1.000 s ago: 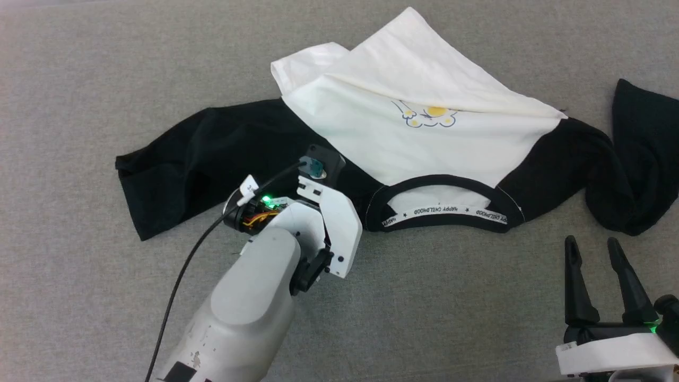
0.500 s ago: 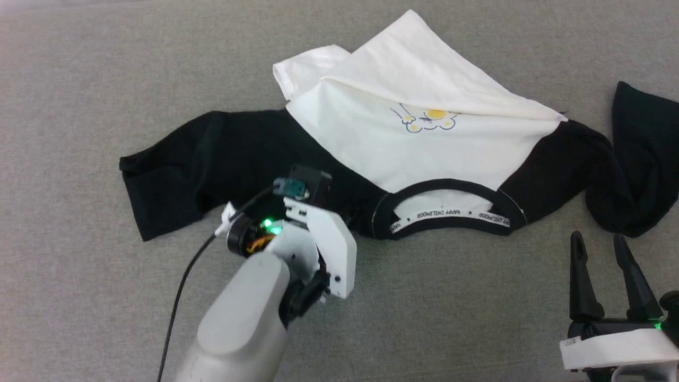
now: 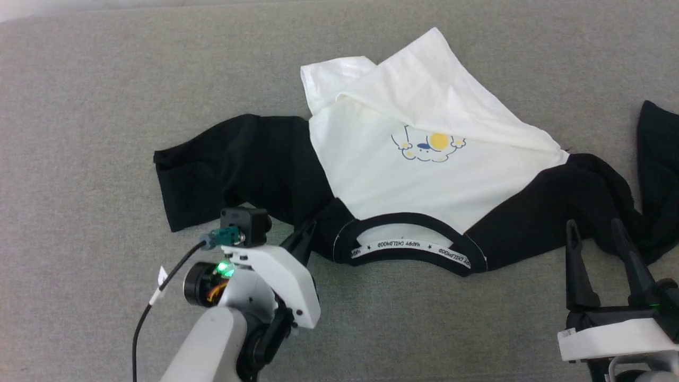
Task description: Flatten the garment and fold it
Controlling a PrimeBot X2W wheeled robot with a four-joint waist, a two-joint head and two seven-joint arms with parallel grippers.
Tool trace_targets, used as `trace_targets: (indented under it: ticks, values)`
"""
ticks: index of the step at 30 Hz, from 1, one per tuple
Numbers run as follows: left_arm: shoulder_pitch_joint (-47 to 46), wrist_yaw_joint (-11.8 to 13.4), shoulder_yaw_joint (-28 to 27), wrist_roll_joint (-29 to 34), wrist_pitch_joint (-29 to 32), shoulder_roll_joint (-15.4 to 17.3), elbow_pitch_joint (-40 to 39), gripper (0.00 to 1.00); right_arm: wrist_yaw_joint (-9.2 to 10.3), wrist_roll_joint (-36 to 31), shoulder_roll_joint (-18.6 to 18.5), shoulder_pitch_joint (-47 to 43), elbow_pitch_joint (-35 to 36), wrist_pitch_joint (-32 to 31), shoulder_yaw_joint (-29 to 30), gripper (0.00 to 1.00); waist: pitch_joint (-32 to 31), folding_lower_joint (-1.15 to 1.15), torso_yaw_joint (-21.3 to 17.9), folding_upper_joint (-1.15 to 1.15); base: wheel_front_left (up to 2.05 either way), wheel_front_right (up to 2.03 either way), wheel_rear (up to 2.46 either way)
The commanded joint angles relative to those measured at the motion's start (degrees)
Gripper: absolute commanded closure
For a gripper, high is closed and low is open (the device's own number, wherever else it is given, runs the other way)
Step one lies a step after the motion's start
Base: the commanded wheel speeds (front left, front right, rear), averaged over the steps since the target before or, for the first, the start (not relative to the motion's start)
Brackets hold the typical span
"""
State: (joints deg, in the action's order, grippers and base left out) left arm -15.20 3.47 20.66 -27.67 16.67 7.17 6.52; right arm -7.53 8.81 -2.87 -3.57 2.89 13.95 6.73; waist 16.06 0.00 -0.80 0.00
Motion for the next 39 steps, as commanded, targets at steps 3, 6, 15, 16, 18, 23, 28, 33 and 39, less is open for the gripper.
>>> trace_targets:
  ticks: [3, 6, 15, 16, 18, 23, 28, 33, 39]
  values:
    - [2.1, 0.1, 0.3, -0.7, 0.0, 0.0, -0.8, 1.0, 0.04, -0.6, 0.0, 0.8, 0.7, -0.7, 0.2, 0.0, 0.4, 0.0, 0.7, 0.0, 0.0, 0.0, 0.0]
    - [2.7, -0.1, 0.6, -0.9, -1.5, -0.5, -0.8, 0.76, 0.04, -0.6, 0.0, 0.7, 1.1, -1.4, 0.0, 0.0, 0.4, 0.0, 0.9, 0.0, 0.0, 0.0, 0.0]
    - [4.5, 0.4, 0.1, -1.1, -1.1, 1.5, -4.5, 0.0, 0.04, 0.4, 0.0, -0.5, 0.3, -1.6, -0.3, 0.0, -0.9, 0.0, 0.7, 0.0, 0.0, 0.0, 0.0]
    - [4.8, 0.7, 0.2, -1.0, -0.2, 1.9, -5.1, 0.0, 0.04, 0.5, 0.0, -0.6, 0.1, -1.6, -0.3, 0.0, -1.1, 0.0, 0.7, 0.0, 0.0, 0.0, 0.0]
    - [5.3, 1.3, 0.4, -0.9, 2.0, 2.8, -5.7, 0.0, 0.04, 0.7, 0.0, -0.9, -0.2, -1.5, -0.3, 0.0, -1.4, 0.0, 0.8, 0.0, 0.0, 0.0, 0.0]
    - [5.0, 1.7, 1.5, -0.8, 6.1, 3.8, -5.6, 0.0, 0.04, 1.1, 0.0, -1.1, -0.7, -1.3, -0.8, 0.0, -1.6, 0.0, 0.7, 0.0, 0.0, 0.0, 0.0]
    - [2.8, 1.6, 2.2, -1.1, 7.2, 3.0, -4.3, 0.0, 0.04, 1.2, 0.0, -1.2, -1.1, -1.1, -1.1, 0.0, -1.1, 0.0, 0.6, 0.0, 0.0, 0.0, 0.0]
    - [0.8, 1.5, 2.5, -1.1, 7.5, 2.6, -1.2, 0.0, 0.04, 1.2, 0.0, -1.2, -1.4, -1.0, -1.3, 0.0, -0.7, 0.0, 0.1, 0.0, 0.0, 0.0, 0.0]
    - [-1.2, 2.5, 2.4, -0.8, 8.3, 2.5, 4.9, 0.0, 0.04, 1.4, 0.0, -0.9, -1.6, -0.9, -1.4, 0.0, -0.2, 0.0, -0.4, 0.0, 0.0, 0.0, 0.0]
